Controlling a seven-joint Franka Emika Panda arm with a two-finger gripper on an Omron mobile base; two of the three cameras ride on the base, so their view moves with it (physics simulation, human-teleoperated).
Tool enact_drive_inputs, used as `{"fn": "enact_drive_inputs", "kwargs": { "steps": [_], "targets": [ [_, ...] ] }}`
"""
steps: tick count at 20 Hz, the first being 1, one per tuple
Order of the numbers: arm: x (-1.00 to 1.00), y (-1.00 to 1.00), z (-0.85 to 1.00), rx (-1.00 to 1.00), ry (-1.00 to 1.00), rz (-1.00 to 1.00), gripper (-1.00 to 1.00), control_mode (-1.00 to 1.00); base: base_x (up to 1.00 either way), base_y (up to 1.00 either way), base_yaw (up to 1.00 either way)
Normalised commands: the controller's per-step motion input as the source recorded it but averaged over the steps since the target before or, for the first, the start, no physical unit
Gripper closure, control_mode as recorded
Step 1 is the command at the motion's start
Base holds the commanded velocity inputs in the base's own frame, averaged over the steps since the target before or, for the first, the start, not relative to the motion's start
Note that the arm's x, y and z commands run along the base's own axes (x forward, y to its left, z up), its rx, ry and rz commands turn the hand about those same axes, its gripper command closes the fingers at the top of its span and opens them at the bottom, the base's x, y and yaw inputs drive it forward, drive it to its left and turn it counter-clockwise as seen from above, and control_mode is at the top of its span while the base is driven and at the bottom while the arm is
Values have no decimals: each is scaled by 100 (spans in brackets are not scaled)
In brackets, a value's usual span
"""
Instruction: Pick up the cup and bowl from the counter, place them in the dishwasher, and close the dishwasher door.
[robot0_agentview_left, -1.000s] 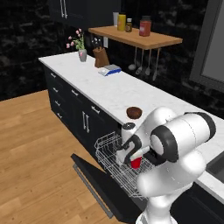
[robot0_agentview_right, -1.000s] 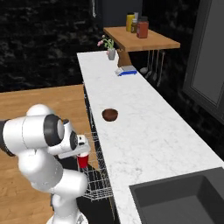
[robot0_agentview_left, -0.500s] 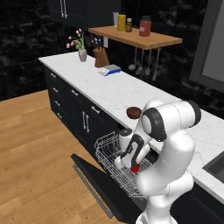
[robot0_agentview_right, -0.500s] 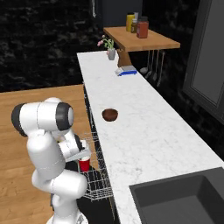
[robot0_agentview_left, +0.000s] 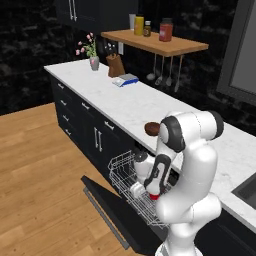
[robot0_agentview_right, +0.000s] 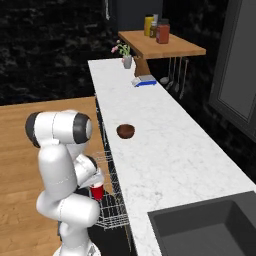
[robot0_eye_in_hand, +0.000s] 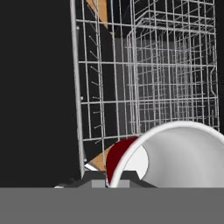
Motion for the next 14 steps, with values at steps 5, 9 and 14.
{"fn": "enact_drive_inputs", "kwargs": {
  "steps": [5, 9, 14],
  "targets": [
    [0, 0, -19, 0, 1, -1, 100, -100, 0, 0, 0],
    [0, 0, -20, 0, 2, -1, 100, -100, 0, 0, 0],
    [0, 0, -39, 0, 8, 0, 100, -100, 0, 0, 0]
  ]
}}
